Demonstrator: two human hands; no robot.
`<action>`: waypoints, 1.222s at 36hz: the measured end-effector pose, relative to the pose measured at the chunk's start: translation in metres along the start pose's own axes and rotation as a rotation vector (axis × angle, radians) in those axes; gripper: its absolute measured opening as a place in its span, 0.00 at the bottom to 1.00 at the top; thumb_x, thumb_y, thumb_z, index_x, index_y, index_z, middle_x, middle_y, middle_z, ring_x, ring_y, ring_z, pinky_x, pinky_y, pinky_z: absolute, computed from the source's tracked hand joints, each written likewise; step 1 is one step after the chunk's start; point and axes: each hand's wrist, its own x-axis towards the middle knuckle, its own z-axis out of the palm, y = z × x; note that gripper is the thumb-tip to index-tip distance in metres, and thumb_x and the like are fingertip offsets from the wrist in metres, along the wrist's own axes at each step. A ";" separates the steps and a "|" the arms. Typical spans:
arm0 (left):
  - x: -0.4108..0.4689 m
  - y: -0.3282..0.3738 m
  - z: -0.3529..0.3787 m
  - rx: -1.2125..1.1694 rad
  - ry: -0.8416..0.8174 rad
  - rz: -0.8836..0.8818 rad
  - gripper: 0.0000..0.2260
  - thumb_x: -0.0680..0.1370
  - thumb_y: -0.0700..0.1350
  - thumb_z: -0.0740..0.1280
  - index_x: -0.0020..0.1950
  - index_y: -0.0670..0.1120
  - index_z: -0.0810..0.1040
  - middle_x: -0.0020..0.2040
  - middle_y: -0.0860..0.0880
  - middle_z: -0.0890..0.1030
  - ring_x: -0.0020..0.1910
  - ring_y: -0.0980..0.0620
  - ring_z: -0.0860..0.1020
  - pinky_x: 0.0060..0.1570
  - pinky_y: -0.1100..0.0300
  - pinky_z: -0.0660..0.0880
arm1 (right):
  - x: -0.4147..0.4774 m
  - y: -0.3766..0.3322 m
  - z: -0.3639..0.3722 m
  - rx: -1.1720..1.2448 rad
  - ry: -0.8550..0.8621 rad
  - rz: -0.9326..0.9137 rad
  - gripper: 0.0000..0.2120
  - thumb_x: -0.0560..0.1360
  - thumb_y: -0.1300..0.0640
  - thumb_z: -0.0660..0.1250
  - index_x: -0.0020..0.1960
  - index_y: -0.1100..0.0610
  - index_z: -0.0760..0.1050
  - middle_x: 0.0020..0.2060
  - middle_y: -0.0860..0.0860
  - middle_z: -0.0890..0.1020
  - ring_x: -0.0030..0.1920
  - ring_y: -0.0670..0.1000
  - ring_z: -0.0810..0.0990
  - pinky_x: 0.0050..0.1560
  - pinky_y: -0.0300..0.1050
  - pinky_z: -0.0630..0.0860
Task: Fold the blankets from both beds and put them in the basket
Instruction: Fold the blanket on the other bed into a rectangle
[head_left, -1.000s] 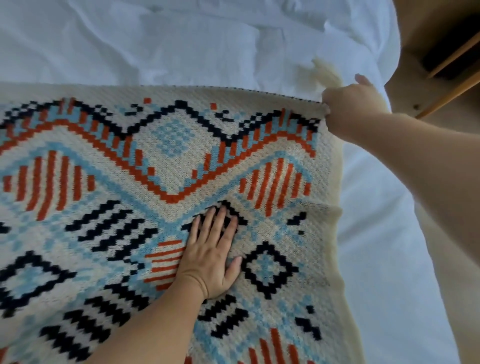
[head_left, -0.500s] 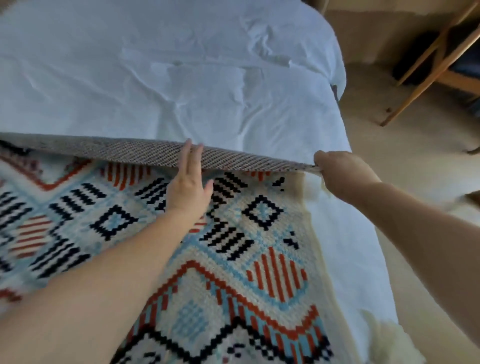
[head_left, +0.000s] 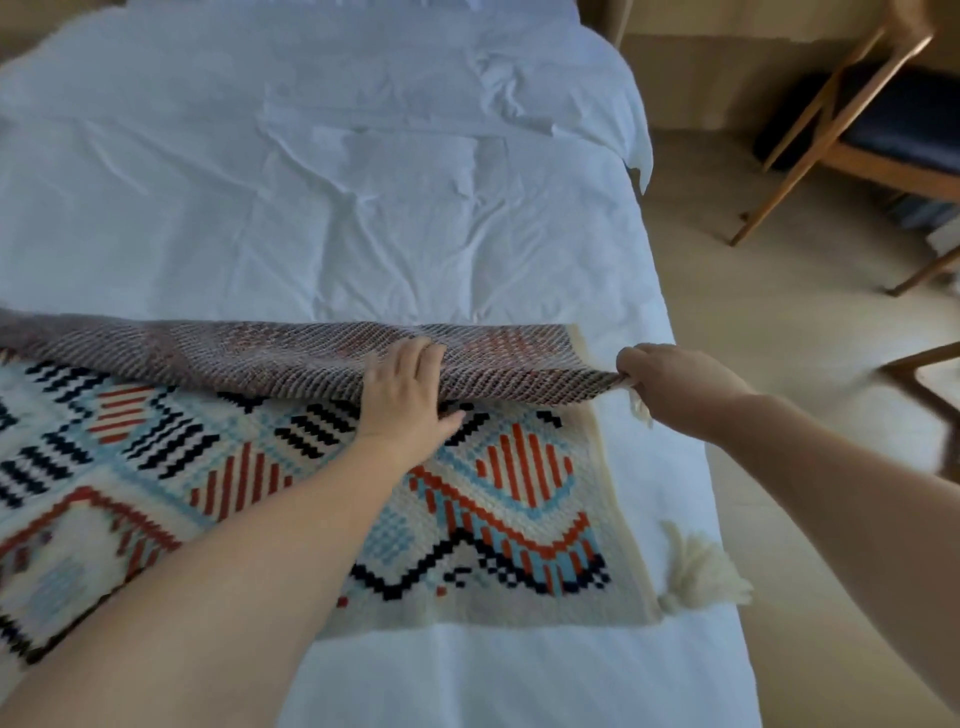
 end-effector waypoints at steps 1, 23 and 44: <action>-0.001 0.011 0.000 -0.015 0.012 0.001 0.38 0.73 0.67 0.61 0.74 0.46 0.53 0.73 0.45 0.59 0.74 0.44 0.56 0.73 0.40 0.52 | -0.004 -0.004 -0.006 0.012 -0.002 0.017 0.05 0.78 0.64 0.58 0.49 0.58 0.72 0.42 0.52 0.76 0.40 0.55 0.74 0.36 0.46 0.67; -0.006 0.012 -0.050 -0.180 0.208 0.030 0.21 0.73 0.54 0.70 0.62 0.45 0.73 0.52 0.47 0.81 0.45 0.43 0.79 0.44 0.53 0.71 | -0.038 -0.030 -0.071 0.081 0.106 0.111 0.05 0.74 0.66 0.60 0.43 0.57 0.70 0.35 0.52 0.75 0.36 0.56 0.72 0.32 0.46 0.66; 0.029 -0.031 -0.103 -0.143 0.248 -0.259 0.09 0.73 0.38 0.62 0.48 0.48 0.78 0.43 0.47 0.81 0.42 0.43 0.78 0.39 0.55 0.69 | 0.013 -0.008 -0.147 0.014 0.212 -0.033 0.05 0.73 0.66 0.60 0.46 0.59 0.72 0.37 0.54 0.76 0.37 0.59 0.72 0.34 0.46 0.64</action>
